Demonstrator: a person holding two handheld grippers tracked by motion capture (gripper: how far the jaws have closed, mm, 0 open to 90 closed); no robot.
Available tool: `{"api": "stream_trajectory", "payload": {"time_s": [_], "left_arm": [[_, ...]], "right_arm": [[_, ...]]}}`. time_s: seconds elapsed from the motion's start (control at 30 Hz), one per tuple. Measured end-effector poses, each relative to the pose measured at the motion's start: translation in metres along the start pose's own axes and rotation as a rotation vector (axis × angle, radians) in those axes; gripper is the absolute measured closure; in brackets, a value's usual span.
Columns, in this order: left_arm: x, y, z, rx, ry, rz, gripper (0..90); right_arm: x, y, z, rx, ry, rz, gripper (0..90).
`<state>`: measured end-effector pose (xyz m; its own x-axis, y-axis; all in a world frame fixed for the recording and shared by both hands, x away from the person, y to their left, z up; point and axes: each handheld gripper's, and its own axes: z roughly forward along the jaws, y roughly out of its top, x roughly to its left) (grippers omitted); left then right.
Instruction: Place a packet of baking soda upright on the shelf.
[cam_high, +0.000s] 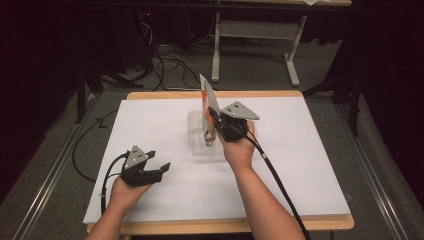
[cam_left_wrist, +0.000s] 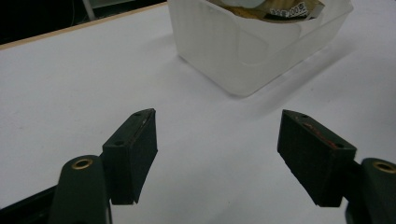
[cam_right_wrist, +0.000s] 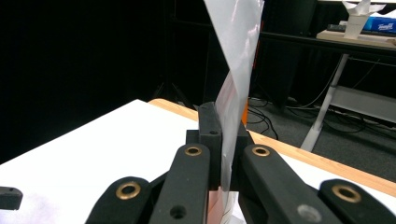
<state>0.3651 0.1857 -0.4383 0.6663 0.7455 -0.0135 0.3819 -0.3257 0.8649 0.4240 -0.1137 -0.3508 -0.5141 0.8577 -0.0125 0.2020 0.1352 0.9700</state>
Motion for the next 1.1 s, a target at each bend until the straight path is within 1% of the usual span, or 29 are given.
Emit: {"api": "stream_trajectory", "payload": {"time_s": [0.03, 0.1, 0.27, 0.4, 0.5, 0.63, 0.93, 1.1], "left_arm": [[0.000, 0.000, 0.001, 0.001, -0.003, -0.003, 29.0], [0.001, 0.000, 0.001, 0.002, -0.003, -0.002, 29.0], [0.001, 0.000, 0.001, 0.000, -0.006, -0.003, 29.0], [0.000, 0.000, 0.001, -0.001, -0.007, -0.002, 29.0], [0.000, 0.000, 0.002, 0.003, -0.008, -0.001, 29.0], [0.000, 0.000, 0.002, 0.004, -0.008, 0.000, 29.0], [0.000, 0.000, 0.001, 0.001, -0.007, -0.001, 29.0], [0.000, 0.000, 0.001, 0.002, -0.008, -0.001, 29.0]], "right_arm": [[0.001, -0.001, 0.005, 0.002, 0.001, -0.011, 90.0], [0.001, -0.001, 0.006, 0.003, 0.000, -0.018, 90.0], [0.002, -0.007, 0.017, 0.027, -0.010, -0.023, 90.0], [0.001, -0.009, 0.020, 0.034, -0.011, -0.024, 90.0], [0.002, -0.012, 0.022, 0.041, -0.014, -0.040, 90.0], [0.003, -0.016, 0.024, 0.049, -0.018, -0.049, 90.0], [0.001, -0.020, 0.025, 0.040, -0.019, -0.035, 90.0], [0.003, -0.022, 0.024, 0.043, -0.018, -0.041, 90.0]]}}
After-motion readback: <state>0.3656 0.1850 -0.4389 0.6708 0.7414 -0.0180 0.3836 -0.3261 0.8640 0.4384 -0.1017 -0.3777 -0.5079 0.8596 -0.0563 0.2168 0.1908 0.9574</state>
